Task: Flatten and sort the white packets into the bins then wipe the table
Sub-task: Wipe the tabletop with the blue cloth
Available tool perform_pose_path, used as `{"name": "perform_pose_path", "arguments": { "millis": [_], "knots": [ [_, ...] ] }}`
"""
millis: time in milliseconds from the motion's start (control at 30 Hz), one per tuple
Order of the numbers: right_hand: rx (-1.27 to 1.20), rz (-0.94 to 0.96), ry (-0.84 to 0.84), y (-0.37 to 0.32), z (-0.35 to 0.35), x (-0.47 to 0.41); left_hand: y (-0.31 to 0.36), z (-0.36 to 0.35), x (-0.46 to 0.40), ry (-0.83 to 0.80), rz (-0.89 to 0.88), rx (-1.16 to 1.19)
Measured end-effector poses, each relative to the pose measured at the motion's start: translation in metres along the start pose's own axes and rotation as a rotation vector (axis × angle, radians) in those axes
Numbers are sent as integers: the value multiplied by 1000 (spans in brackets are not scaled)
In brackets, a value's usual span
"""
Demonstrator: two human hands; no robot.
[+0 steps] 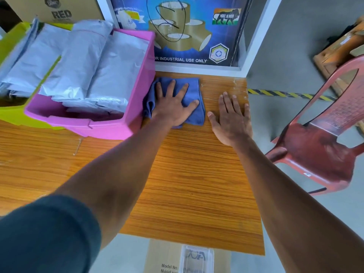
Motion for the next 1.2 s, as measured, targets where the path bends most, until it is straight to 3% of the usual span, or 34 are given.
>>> {"name": "perform_pose_path", "arguments": {
  "millis": [133,367,533,633,867,1100,1200],
  "knots": [
    [-1,-5,-2,1,0,1,1,0,-5,-25,-3,-18],
    [-6,-3,-30,0,6,4,-18,-27,124,1,-113,-69],
    [-8,-8,-26,-1,5,2,-2,-12,43,-39,-58,46],
    [-6,-9,-27,-1,3,2,9,-16,23,-59,-43,-22],
    [-3,-14,-65,-1,10,5,-13,-34,163,16,-244,-113],
    [11,-8,-52,-2,6,5,-10,-15,54,-44,-83,-7],
    [14,-12,-65,-3,7,9,-8,-19,69,-62,-83,4]
  ]
}}
Point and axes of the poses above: each hand's wrist, its own x-axis away from the middle knuckle, its own z-axis out of the back of the hand, y = z × x, the point moved 3 cm from there along -x, towards the middle knuckle, and after that the axes turned 15 degrees about x, right-handed, at the moved point
